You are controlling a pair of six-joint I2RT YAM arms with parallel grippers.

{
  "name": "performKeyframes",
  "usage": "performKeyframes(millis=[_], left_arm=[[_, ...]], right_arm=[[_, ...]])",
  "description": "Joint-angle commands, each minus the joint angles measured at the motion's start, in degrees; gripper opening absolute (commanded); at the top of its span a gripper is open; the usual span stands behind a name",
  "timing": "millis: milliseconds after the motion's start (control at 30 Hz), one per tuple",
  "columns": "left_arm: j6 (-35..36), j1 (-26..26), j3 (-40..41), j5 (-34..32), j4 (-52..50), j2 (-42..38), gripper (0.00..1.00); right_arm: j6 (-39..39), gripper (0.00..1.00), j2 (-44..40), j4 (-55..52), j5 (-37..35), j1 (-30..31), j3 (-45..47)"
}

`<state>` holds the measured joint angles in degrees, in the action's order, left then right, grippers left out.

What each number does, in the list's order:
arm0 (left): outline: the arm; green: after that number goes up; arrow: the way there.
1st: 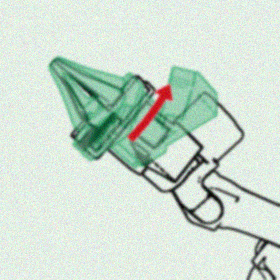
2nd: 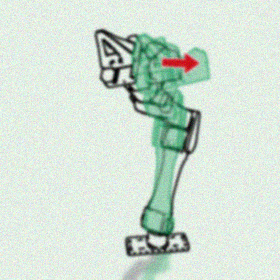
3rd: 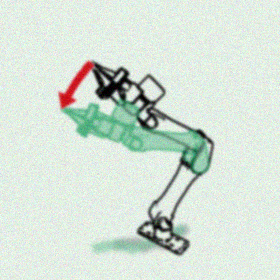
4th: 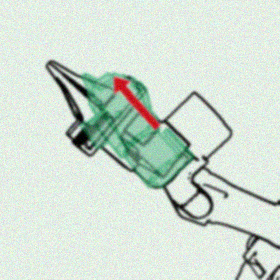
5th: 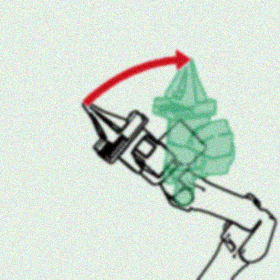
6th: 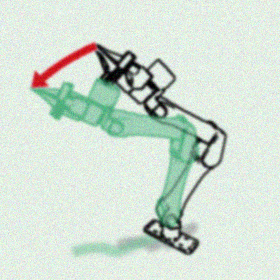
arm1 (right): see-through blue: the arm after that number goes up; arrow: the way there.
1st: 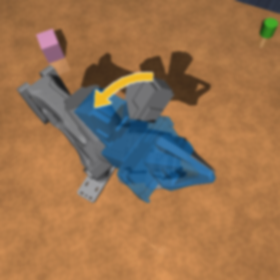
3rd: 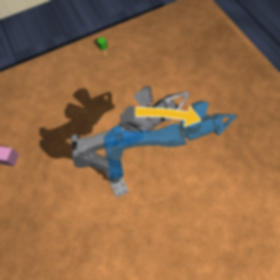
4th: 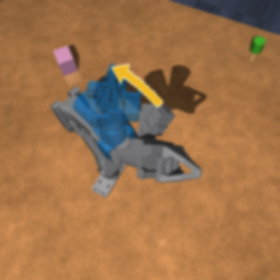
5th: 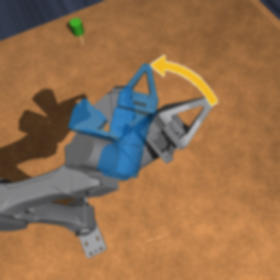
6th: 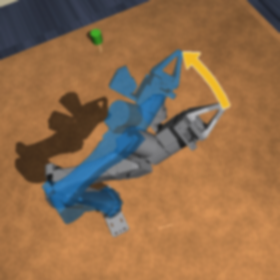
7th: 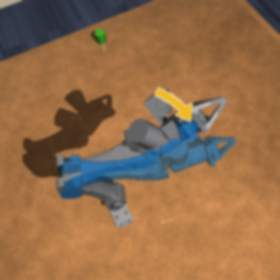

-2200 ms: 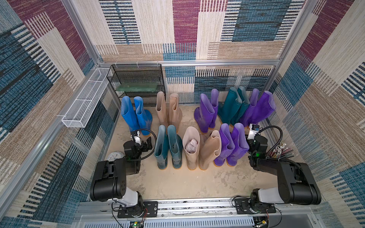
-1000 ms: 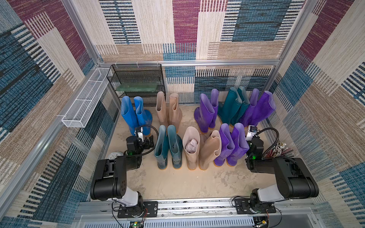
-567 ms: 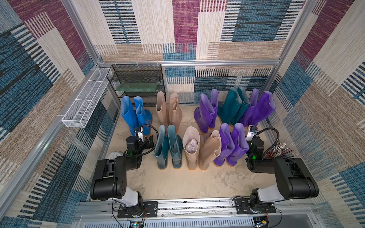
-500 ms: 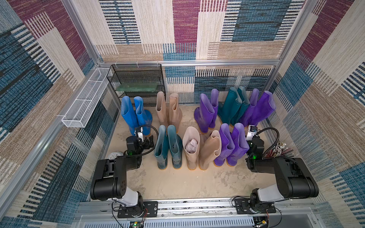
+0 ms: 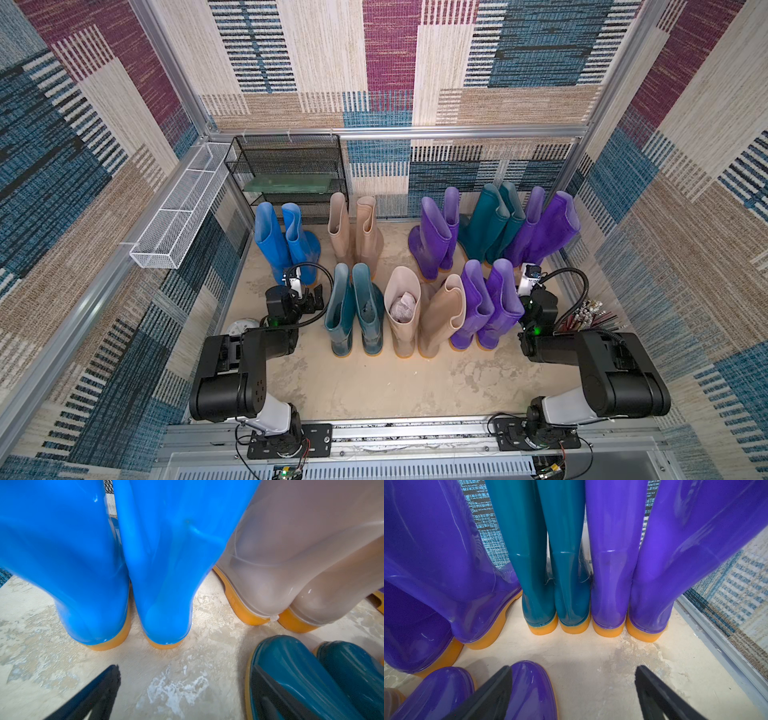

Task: Match and arrange rain boots in pairs
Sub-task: Reset both arms

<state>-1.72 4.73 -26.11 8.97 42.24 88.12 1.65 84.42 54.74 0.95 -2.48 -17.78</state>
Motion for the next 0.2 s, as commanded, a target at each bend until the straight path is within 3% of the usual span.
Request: performKeyframes(millis=[0, 167], left_arm=[[1.76, -0.25, -0.87, -0.43, -0.79, 0.44, 1.00], [1.92, -0.43, -0.23, -0.51, -0.37, -0.22, 1.00]], right_arm=[[-0.66, 0.95, -0.07, 2.25, 0.04, 0.15, -0.18], [-0.60, 0.95, -0.10, 2.28, -0.03, 0.15, -0.26]])
